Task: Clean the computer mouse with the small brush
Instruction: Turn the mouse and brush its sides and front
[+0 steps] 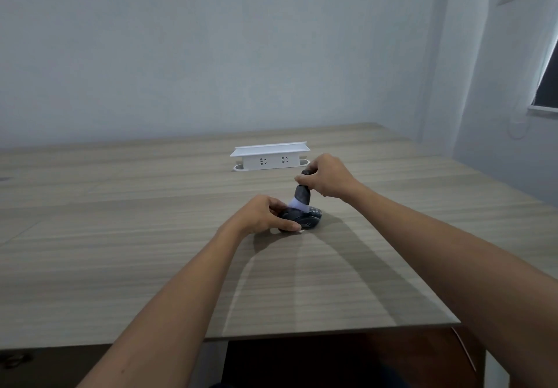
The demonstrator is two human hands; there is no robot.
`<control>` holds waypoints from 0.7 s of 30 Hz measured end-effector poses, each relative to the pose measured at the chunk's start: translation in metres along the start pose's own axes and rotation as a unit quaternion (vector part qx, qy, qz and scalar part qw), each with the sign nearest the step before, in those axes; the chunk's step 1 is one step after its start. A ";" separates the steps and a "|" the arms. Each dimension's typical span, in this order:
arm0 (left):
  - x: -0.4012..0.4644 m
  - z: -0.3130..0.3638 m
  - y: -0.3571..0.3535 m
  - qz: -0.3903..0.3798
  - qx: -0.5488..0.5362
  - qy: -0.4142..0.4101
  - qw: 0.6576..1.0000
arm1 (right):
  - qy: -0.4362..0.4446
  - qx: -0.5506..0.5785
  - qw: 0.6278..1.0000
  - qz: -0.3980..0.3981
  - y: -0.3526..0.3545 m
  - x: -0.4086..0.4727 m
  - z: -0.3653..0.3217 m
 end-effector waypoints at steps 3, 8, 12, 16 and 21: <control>-0.001 0.001 0.000 0.003 -0.006 -0.001 1.000 | -0.006 -0.014 1.000 0.001 0.008 -0.001 0.006; -0.001 0.001 -0.001 -0.002 -0.007 0.000 1.000 | -0.013 -0.004 1.000 0.014 0.009 0.001 0.007; -0.003 0.002 -0.002 -0.008 -0.014 0.000 1.000 | 0.011 0.018 1.000 -0.016 -0.006 -0.002 -0.006; -0.002 0.001 -0.002 -0.004 -0.016 0.000 1.000 | 0.020 -0.004 0.999 -0.031 -0.008 0.000 -0.010; -0.001 -0.001 -0.003 -0.002 -0.013 0.001 1.000 | 0.000 -0.044 0.999 -0.017 0.006 0.002 0.004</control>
Point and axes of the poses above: each hand's wrist, its own x-axis towards the middle knuckle, its own y-axis out of the back of the hand, z = x × y, the point moved 8 cm from there along x, towards the middle knuckle, and after that the axes turned 8 degrees about z, right-handed, at the moved point
